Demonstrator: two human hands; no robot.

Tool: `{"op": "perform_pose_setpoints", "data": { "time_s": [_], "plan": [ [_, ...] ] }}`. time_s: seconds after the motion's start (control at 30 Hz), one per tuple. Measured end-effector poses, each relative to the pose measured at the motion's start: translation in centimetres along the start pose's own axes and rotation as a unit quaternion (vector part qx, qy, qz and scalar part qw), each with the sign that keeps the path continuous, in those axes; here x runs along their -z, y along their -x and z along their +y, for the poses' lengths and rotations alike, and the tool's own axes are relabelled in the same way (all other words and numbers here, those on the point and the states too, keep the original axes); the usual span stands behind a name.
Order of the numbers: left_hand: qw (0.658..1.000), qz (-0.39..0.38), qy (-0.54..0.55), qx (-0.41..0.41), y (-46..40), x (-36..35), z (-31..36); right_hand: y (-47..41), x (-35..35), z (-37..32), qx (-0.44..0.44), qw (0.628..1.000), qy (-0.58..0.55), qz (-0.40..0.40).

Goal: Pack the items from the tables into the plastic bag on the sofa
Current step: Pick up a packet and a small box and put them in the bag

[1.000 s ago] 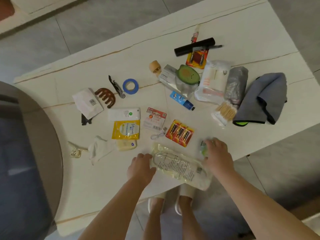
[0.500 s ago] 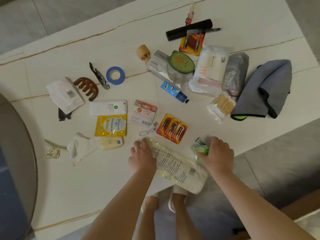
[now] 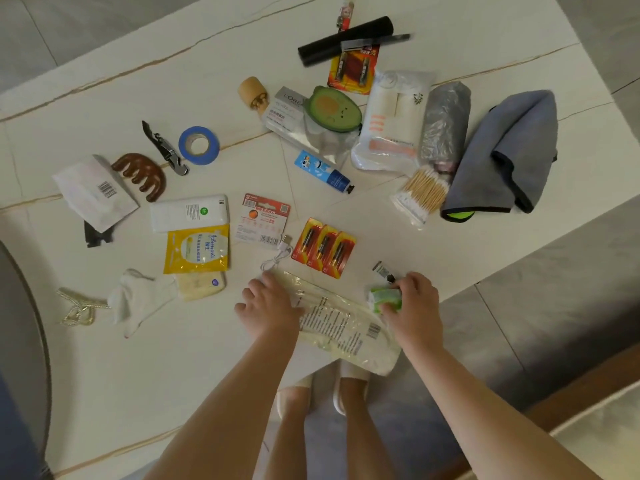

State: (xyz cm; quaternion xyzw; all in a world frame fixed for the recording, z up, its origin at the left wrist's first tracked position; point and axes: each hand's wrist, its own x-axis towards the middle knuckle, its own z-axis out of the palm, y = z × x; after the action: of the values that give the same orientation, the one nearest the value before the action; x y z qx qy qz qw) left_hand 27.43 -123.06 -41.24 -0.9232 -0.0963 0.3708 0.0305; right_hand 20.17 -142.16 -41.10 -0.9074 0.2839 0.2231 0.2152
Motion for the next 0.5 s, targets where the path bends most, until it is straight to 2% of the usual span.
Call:
{"op": "perform_pose_setpoints", "data": {
  "time_s": [0.17, 0.3, 0.43, 0.5],
  "plan": [
    [1.000, 0.004, 0.017, -0.015, -0.2, 0.0, -0.5, -0.1, -1.0, 0.2, 0.003, 0.999, 0.010, 0.042],
    [0.997, -0.005, 0.076, -0.020, 0.1, 0.2, -0.7, 0.0, -0.4, -0.2, -0.038, 0.999, -0.018, 0.024],
    [0.995, -0.028, 0.093, -0.010, 0.3, 0.6, -1.1, 0.2, 0.3, -0.3, -0.016, 1.000, 0.011, -0.012],
    [0.994, -0.033, 0.101, -0.019, 0.6, 1.1, -1.2, 0.4, 0.6, -0.1, -0.033, 0.999, -0.019, -0.024]
  ]
}}
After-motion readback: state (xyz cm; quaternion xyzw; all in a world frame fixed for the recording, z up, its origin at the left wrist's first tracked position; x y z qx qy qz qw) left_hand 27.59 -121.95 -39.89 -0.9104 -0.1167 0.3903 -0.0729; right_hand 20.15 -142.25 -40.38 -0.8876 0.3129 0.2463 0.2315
